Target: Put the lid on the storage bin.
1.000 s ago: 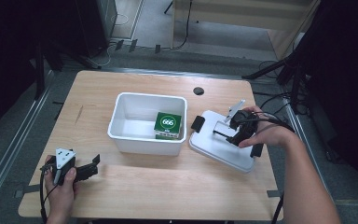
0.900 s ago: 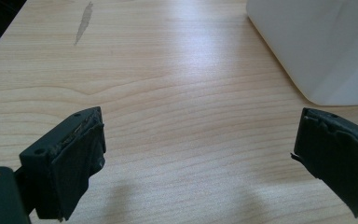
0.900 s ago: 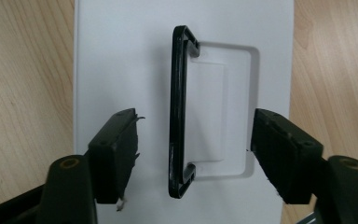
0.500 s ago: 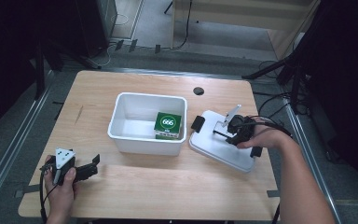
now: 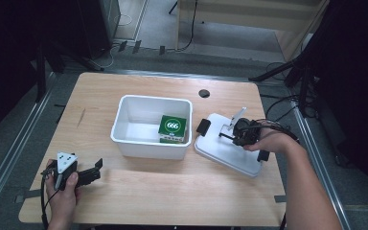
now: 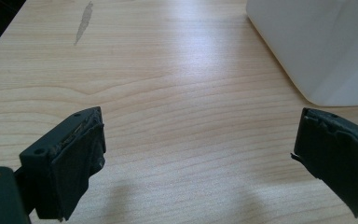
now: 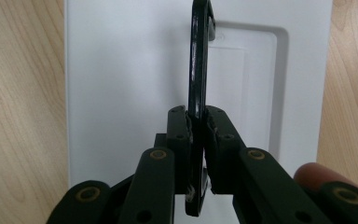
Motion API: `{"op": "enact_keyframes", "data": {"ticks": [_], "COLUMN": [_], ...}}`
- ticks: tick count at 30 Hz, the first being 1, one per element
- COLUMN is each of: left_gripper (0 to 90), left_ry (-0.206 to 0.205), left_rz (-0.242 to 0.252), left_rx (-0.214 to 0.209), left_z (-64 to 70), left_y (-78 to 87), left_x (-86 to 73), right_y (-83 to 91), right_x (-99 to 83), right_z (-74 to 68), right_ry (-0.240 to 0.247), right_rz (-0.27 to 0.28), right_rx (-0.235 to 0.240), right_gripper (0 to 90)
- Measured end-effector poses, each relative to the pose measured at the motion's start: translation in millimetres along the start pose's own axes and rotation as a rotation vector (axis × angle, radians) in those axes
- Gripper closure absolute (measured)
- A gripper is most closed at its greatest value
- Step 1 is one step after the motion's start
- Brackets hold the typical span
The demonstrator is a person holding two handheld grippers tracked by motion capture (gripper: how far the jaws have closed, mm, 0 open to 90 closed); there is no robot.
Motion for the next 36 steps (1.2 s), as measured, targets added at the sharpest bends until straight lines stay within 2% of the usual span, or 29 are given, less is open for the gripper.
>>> {"op": "enact_keyframes", "data": {"ticks": [2,14,24,28,36], "left_gripper": [2.6,2.6,2.6,2.6,2.6], "left_ry": [-0.001,-0.002,-0.004,-0.005,-0.005], "left_rz": [0.0,0.0,0.001,0.001,0.0], "left_rx": [-0.001,0.0,0.003,0.004,0.003], "left_z": [0.0,0.0,0.3,0.2,0.3], "left_y": [0.0,0.0,0.0,0.1,0.1], "left_x": [0.0,0.0,0.0,0.0,0.0], "right_y": [1.3,11.5,34.2,43.8,66.6], "right_x": [-0.7,-8.5,-10.1,-9.4,-3.9], "right_z": [1.1,4.2,3.2,0.1,-1.3], "right_ry": [-0.01,0.01,0.024,0.035,0.058], "right_rz": [-0.002,0.019,0.047,0.048,0.056], "right_rx": [-0.001,0.002,-0.015,0.007,-0.012], "right_gripper": [83.5,85.7,85.7,85.8,85.8]}}
Point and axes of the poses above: each handheld gripper's, and its own axes: y roughly backward along the jaws, x roughly out of its top, z roughly to its right, the point moved 8 cm from there along -y, roughly forward along the jaws, and after that the axes turned 12 degrees about x, right-handed, at the moved point
